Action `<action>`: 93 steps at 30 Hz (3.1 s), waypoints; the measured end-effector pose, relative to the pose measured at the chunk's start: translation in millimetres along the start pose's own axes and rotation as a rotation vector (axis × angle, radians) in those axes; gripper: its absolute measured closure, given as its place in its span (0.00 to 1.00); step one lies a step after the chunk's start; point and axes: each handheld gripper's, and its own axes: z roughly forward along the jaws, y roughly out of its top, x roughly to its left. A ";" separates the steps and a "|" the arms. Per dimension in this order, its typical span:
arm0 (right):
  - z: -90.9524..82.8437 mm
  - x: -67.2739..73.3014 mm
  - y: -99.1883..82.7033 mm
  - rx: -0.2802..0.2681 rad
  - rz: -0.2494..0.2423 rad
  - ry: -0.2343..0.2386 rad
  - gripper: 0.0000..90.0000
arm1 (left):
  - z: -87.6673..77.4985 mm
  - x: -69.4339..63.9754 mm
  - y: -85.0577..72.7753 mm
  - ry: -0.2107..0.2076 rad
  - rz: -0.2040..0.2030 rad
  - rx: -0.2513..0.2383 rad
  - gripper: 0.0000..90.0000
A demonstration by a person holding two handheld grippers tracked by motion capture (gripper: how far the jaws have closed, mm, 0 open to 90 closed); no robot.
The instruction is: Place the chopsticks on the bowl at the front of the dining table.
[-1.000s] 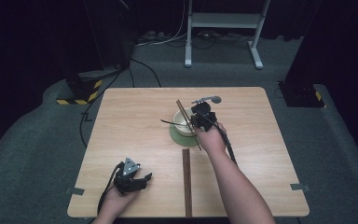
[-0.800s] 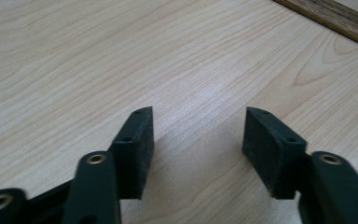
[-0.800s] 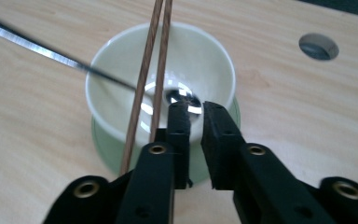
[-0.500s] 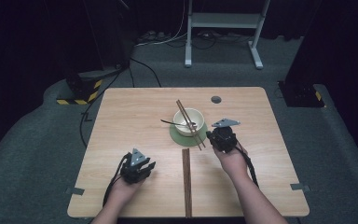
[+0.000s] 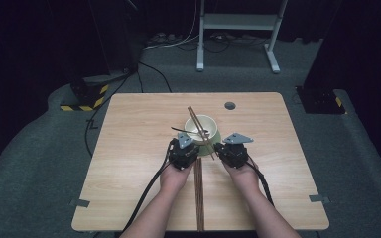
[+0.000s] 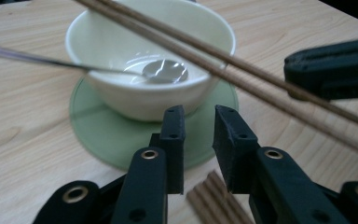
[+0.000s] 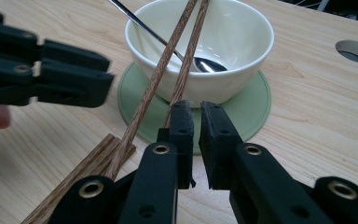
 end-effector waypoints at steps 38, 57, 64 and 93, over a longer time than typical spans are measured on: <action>12.3 27.9 0.6 0.018 0.018 0.006 0.94 | 1.0 11.7 3.5 -0.043 -0.014 0.003 0.80; 11.9 34.8 0.9 0.013 0.001 0.026 0.94 | 2.5 14.3 4.5 -0.038 -0.021 -0.005 0.80; 11.8 36.5 0.7 0.013 -0.002 0.027 0.94 | 3.3 14.3 5.4 -0.044 -0.011 0.000 0.80; 9.3 31.8 4.9 0.003 -0.008 -0.005 0.93 | -2.2 15.8 5.3 -0.034 0.021 0.009 0.78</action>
